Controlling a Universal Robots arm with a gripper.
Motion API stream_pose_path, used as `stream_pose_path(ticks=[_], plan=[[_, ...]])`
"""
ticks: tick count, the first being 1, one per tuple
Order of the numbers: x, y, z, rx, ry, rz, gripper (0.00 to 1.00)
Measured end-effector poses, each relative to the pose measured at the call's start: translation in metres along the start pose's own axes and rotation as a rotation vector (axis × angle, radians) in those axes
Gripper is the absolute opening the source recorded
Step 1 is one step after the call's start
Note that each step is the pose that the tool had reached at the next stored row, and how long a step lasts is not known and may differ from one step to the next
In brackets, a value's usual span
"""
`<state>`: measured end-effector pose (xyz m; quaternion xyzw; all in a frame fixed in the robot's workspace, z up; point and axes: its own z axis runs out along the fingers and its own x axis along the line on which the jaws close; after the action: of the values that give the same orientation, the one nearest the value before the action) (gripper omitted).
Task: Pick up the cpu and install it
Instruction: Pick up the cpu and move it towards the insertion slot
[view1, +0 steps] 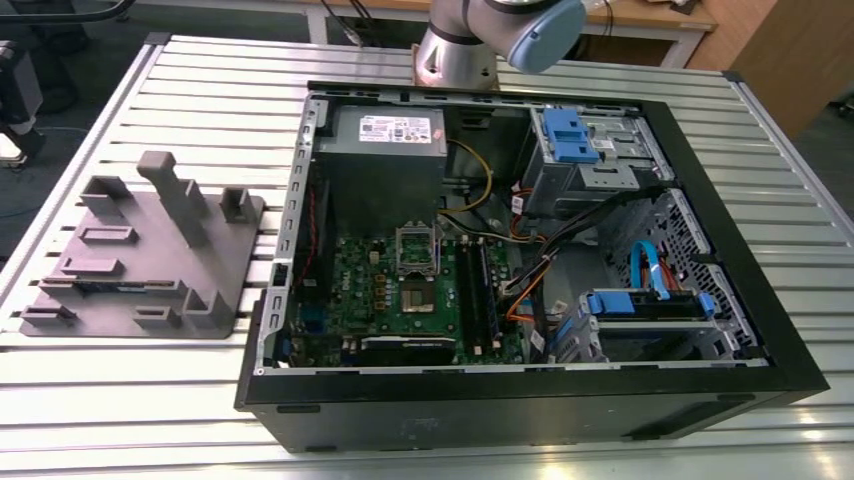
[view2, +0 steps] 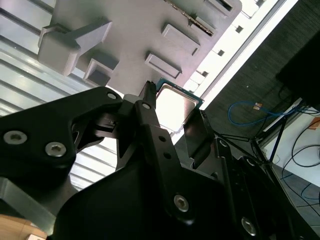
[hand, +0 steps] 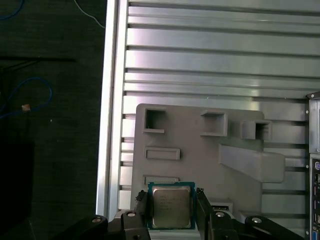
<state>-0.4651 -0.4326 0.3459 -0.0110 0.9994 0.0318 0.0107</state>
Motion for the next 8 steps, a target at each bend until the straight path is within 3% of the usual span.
stream_pose_path(ticks=[8], plan=[[0.0, 0.0, -0.0003, 0.0002, 0.0002, 0.0, 0.47]])
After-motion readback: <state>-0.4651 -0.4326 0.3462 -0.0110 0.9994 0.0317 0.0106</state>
